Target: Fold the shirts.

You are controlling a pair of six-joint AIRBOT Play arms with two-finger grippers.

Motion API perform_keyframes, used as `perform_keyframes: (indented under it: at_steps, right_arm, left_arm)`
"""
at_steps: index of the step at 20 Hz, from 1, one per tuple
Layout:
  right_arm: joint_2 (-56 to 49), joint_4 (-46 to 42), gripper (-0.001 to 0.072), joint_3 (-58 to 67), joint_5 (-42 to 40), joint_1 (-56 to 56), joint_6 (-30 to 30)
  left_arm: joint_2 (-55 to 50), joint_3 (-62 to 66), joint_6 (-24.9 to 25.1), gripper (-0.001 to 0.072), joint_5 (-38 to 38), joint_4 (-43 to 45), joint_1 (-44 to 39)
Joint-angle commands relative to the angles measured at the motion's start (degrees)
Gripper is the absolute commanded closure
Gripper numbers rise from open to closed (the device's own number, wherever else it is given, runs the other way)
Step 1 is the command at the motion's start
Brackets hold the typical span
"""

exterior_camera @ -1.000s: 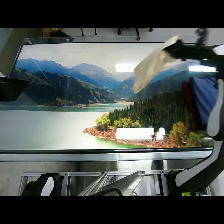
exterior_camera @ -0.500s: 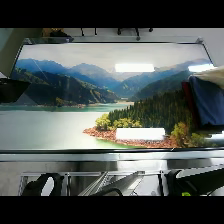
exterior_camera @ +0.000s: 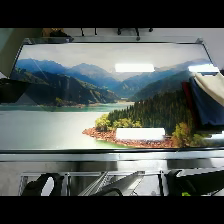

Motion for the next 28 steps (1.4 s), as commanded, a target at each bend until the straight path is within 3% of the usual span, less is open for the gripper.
perform_keyframes:
  at_steps: [1, 3, 4, 5, 7, 8, 9, 10, 13, 17, 18, 19, 20, 21, 24, 28]
  right_arm:
    - [0.3, -6.7, 0.0692, -2.9, 3.5, 1.0, 1.4]
    - [0.3, -12.0, 0.0681, -4.4, 3.5, 2.0, -1.5]
    - [0.3, -13.6, 0.0594, -5.5, 3.5, 2.5, -1.9]
    - [0.3, -14.6, 0.0451, -7.0, 3.5, 2.8, -2.0]
    - [0.2, -15.7, 0.0424, -10.6, 3.5, 3.4, -3.3]
    - [0.2, -16.3, 0.0357, -12.0, 3.5, 3.4, -3.3]
    - [0.2, -17.8, 0.0183, -12.7, 3.5, 3.4, -3.4]
    - [0.3, -18.6, 0.0106, -12.5, 3.5, 3.4, -3.4]
    - [0.3, -14.2, 0.0118, -6.9, 1.7, 3.5, -0.3]
    - [0.7, 2.4, 0.0145, 6.9, -3.0, 3.7, 3.1]
    - [2.0, 7.1, 0.0279, 7.0, -4.3, 4.3, 3.0]
    - [3.3, 10.1, 0.0480, 6.1, -5.2, 5.6, 1.9]
    - [4.8, 11.5, 0.0616, 4.6, -6.4, 7.8, -0.5]
    - [6.4, 11.5, 0.0695, 2.5, -7.5, 11.0, -3.2]
    - [11.4, 7.8, 0.0693, -6.8, -10.6, 24.5, -8.1]
    - [21.9, 1.0, 0.0693, -29.2, -18.2, 50.8, -14.3]
  left_arm:
    - [0.0, 0.0, 0.0, 0.0695, -1.3, -0.1, 0.1]
    - [0.0, 0.0, 0.0, 0.0694, -2.0, -0.1, 0.1]
    - [0.0, 0.0, 0.0, 0.0694, -2.1, -0.1, 0.1]
    - [0.0, 0.0, 0.0, 0.0694, -2.1, -0.1, 0.1]
    - [0.0, 0.0, 0.0, 0.0694, -2.0, -0.1, 0.1]
    - [0.0, 0.0, 0.0, 0.0694, -2.0, -0.1, 0.1]
    - [0.0, 0.0, 0.0, 0.0694, -2.0, -0.1, 0.1]
    - [0.0, 0.0, 0.0, 0.0694, -2.0, -0.1, 0.1]
    - [0.0, 0.0, 0.0, 0.0694, -1.2, -0.1, 0.1]
    - [0.0, 0.0, 0.0, 0.0694, 1.0, -0.1, 0.1]
    - [0.0, 0.0, 0.0, 0.0694, 0.9, -0.1, 0.1]
    - [0.0, 0.0, -0.3, 0.0694, 0.9, -0.2, 0.0]
    - [0.0, 0.0, -1.6, 0.0694, 0.3, -0.2, 0.0]
    - [0.0, 0.0, -3.0, 0.0694, -1.1, -0.2, 0.0]
    - [1.6, -3.2, -5.3, 0.0695, -4.3, -0.1, -2.6]
    - [10.8, -23.5, -8.4, 0.0695, 6.1, 0.1, -16.9]
